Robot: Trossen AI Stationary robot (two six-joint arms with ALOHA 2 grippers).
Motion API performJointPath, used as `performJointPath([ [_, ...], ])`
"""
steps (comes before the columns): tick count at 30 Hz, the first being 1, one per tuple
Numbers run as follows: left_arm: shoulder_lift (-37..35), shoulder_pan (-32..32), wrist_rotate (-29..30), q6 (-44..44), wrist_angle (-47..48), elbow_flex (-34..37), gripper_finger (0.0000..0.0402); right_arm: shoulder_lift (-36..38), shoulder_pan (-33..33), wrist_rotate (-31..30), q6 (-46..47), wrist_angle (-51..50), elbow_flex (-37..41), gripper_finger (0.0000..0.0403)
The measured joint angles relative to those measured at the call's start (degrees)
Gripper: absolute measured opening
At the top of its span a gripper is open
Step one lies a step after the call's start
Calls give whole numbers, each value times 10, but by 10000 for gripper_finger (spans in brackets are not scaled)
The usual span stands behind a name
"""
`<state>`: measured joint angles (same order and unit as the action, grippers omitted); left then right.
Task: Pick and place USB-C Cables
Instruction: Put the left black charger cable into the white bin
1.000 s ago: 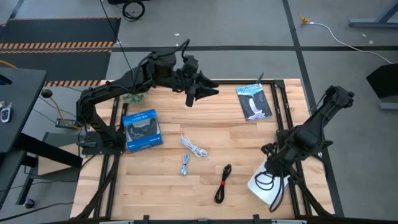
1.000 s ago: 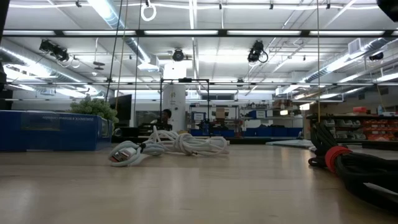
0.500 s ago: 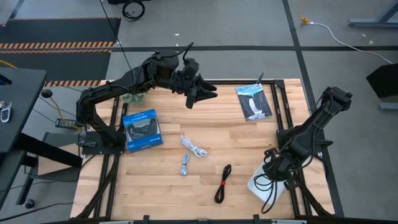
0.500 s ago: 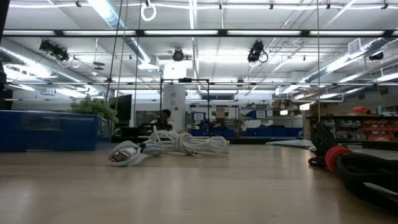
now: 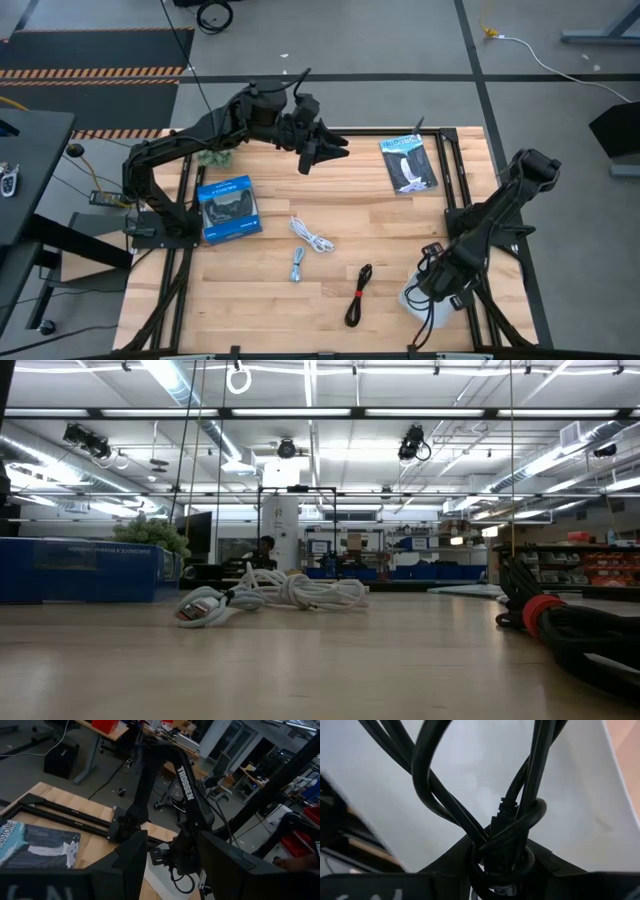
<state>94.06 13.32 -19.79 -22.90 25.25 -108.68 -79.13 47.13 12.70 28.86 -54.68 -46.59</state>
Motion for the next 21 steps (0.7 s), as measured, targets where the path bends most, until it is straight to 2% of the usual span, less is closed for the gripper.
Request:
performJointPath([
  [8,0,0,0,0,0,0,185,-56,0,36,-1,48,0,130],
  [15,0,0,0,0,0,0,185,-105,0,30,11,67,0,136],
  [21,-1,0,0,-1,0,0,185,-127,0,52,37,69,0,179],
])
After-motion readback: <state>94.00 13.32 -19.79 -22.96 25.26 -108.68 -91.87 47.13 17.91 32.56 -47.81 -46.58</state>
